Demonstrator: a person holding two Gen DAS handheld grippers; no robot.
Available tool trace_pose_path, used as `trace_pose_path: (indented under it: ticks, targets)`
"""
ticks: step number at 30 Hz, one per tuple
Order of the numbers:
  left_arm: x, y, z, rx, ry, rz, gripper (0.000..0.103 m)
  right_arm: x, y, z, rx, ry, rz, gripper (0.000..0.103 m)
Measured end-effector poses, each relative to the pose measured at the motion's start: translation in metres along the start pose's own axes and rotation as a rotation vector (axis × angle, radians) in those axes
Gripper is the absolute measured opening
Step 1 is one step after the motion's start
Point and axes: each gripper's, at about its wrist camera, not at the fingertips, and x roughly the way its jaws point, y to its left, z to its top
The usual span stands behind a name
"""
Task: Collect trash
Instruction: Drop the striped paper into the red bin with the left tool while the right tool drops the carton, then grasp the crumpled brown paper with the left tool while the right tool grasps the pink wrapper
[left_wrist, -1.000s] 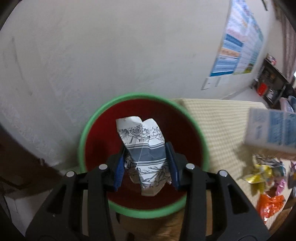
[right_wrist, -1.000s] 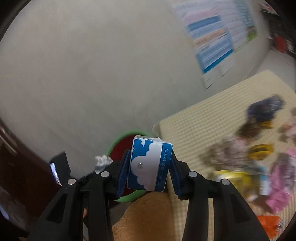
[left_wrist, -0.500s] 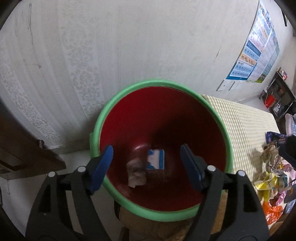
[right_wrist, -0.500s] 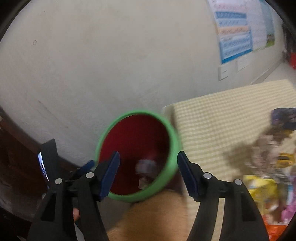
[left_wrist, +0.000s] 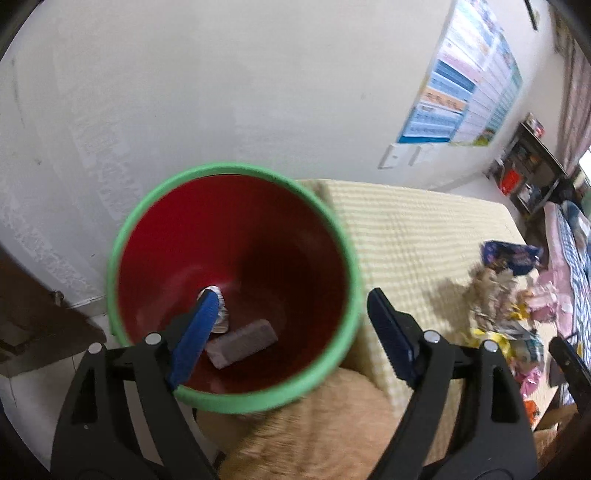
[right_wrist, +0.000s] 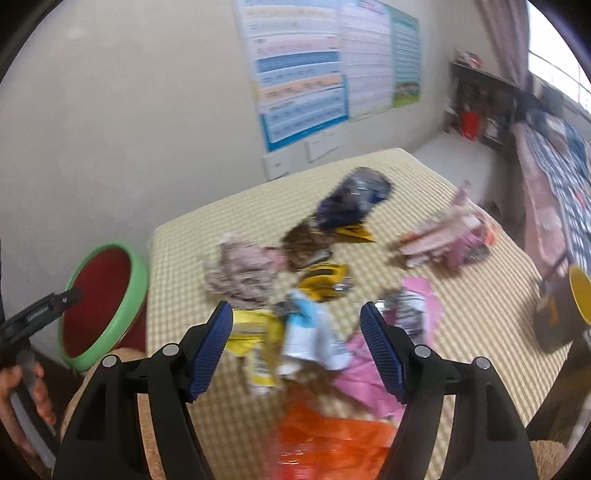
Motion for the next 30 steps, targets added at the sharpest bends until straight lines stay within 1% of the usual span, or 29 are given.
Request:
trace_pose_path:
  ticks: [3,4,8,11,16,17,22,25,28,30]
  targets:
    - [-0.005,-0.017,-0.001,0.024,-0.004,-0.015,0.080,0.001,-0.017,-0.001,0.015,-0.015,-0.009,0.070]
    - [-0.007,-0.022,-0.002,0.035,-0.004,-0.019,0.080,-0.014,-0.018,-0.009,0.019,-0.018,-0.007,0.070]
    - [-0.011,-0.040,-0.008,0.077,-0.003,-0.029,0.080,-0.018,-0.024,-0.012,0.026,-0.013,-0.002,0.071]
    - [-0.015,-0.053,-0.011,0.103,-0.001,-0.050,0.080,-0.025,-0.033,-0.009,0.023,-0.012,-0.012,0.075]
    - [-0.019,-0.080,-0.020,0.191,-0.001,-0.102,0.080,-0.036,-0.053,-0.008,0.061,-0.026,-0.023,0.076]
    - [-0.017,-0.087,-0.022,0.212,0.006,-0.108,0.082,-0.035,-0.058,-0.009,0.068,-0.022,-0.034,0.076]
    - [-0.001,-0.115,-0.028,0.270,0.062,-0.163,0.082,-0.021,-0.075,-0.013,0.118,0.022,-0.054,0.076]
    - [0.007,-0.139,-0.030,0.328,0.060,-0.184,0.082,-0.016,-0.081,-0.015,0.140,0.031,-0.060,0.076]
    - [0.021,-0.165,-0.025,0.369,0.064,-0.209,0.086,-0.018,-0.084,-0.016,0.155,0.023,-0.055,0.076]
    - [0.036,-0.180,-0.023,0.374,0.096,-0.213,0.086,-0.023,-0.085,-0.015,0.163,-0.008,-0.058,0.076]
